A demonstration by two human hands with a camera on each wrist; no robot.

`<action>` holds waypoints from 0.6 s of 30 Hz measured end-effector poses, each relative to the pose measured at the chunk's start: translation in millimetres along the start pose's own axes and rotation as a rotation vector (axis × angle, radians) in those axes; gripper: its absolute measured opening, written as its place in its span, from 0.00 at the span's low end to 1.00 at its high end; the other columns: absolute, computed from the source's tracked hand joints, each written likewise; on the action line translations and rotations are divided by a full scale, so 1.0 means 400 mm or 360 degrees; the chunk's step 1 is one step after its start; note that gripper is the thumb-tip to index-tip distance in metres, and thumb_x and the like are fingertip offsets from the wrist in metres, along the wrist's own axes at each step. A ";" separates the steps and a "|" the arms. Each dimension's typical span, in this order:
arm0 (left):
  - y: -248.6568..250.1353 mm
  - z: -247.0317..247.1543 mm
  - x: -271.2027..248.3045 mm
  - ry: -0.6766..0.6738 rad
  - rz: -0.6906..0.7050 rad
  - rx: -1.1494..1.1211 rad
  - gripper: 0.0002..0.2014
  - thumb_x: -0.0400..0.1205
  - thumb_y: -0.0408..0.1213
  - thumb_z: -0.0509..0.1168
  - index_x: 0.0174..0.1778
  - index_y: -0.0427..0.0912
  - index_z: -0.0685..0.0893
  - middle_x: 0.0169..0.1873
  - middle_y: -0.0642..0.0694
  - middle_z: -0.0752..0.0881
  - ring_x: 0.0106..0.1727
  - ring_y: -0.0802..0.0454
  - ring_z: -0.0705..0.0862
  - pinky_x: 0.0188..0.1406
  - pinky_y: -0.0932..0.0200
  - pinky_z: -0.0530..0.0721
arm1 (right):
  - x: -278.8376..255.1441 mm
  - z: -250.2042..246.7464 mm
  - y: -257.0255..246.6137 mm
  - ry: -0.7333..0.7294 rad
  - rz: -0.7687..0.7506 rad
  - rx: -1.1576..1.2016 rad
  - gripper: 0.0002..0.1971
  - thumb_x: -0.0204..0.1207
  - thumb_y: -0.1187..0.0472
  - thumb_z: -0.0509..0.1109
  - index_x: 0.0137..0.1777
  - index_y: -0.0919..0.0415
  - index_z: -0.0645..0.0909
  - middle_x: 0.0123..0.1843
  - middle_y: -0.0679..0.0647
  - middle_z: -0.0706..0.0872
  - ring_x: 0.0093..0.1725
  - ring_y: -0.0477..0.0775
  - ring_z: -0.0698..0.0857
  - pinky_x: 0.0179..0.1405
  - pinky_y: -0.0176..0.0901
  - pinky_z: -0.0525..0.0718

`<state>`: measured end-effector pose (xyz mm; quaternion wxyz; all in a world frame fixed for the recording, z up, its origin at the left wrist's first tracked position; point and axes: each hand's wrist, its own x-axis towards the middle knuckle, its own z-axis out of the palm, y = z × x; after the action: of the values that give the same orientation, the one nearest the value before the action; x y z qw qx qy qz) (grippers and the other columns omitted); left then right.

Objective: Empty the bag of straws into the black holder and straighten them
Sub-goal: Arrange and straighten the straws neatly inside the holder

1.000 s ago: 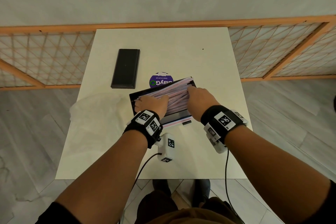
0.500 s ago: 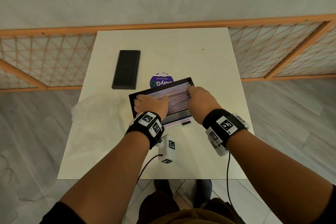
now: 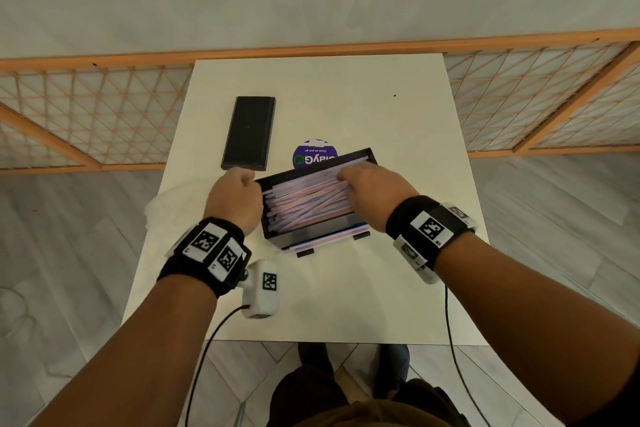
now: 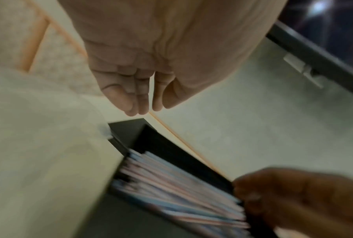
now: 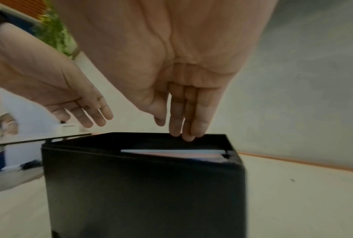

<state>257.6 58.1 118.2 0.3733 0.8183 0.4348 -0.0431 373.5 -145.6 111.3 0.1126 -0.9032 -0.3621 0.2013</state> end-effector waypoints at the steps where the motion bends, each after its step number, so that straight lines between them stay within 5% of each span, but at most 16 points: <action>1: -0.021 -0.010 0.001 0.0049 -0.0004 0.0083 0.17 0.88 0.35 0.57 0.71 0.42 0.82 0.70 0.43 0.83 0.70 0.41 0.81 0.66 0.51 0.75 | 0.011 -0.003 -0.018 -0.0015 -0.0103 -0.0059 0.18 0.85 0.65 0.59 0.71 0.56 0.79 0.67 0.57 0.83 0.62 0.60 0.84 0.63 0.52 0.84; 4: -0.072 -0.010 0.014 -0.0045 -0.0004 0.0230 0.16 0.88 0.39 0.61 0.69 0.41 0.84 0.68 0.41 0.85 0.69 0.39 0.83 0.67 0.49 0.78 | 0.054 -0.002 -0.092 -0.0091 -0.0456 -0.0280 0.16 0.83 0.64 0.63 0.69 0.54 0.81 0.63 0.54 0.84 0.61 0.57 0.85 0.61 0.54 0.85; 7: -0.098 0.004 0.015 -0.0182 0.0027 0.0164 0.09 0.85 0.39 0.64 0.44 0.46 0.89 0.52 0.40 0.92 0.54 0.38 0.89 0.57 0.46 0.87 | 0.117 0.025 -0.171 -0.0290 -0.0700 -0.0564 0.15 0.82 0.61 0.66 0.67 0.53 0.83 0.63 0.53 0.86 0.60 0.58 0.87 0.60 0.57 0.88; 9: -0.104 0.011 0.019 -0.0158 0.0070 0.0157 0.11 0.84 0.38 0.64 0.36 0.47 0.86 0.44 0.42 0.91 0.49 0.38 0.89 0.49 0.49 0.85 | 0.156 0.045 -0.218 -0.0418 -0.0807 -0.0703 0.13 0.81 0.56 0.67 0.64 0.52 0.84 0.60 0.51 0.88 0.58 0.59 0.88 0.58 0.58 0.88; 14: -0.113 0.021 0.018 -0.0141 0.0183 0.0248 0.11 0.85 0.38 0.63 0.43 0.42 0.90 0.41 0.41 0.88 0.48 0.37 0.85 0.43 0.54 0.74 | 0.207 0.089 -0.256 -0.0696 -0.0958 -0.0970 0.14 0.83 0.46 0.64 0.62 0.48 0.85 0.58 0.47 0.89 0.59 0.57 0.87 0.62 0.56 0.86; 18: -0.120 0.028 0.017 -0.0091 0.0203 0.0213 0.11 0.86 0.38 0.63 0.52 0.41 0.91 0.43 0.44 0.86 0.48 0.40 0.83 0.46 0.55 0.75 | 0.224 0.088 -0.241 -0.0601 -0.1065 -0.0948 0.12 0.79 0.50 0.65 0.59 0.44 0.85 0.55 0.47 0.89 0.55 0.59 0.86 0.57 0.57 0.87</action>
<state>228.9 71.9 80.1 0.3321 0.8659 0.3671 -0.0713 357.9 -12.1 88.3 -0.1601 -0.6777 -0.6887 0.2020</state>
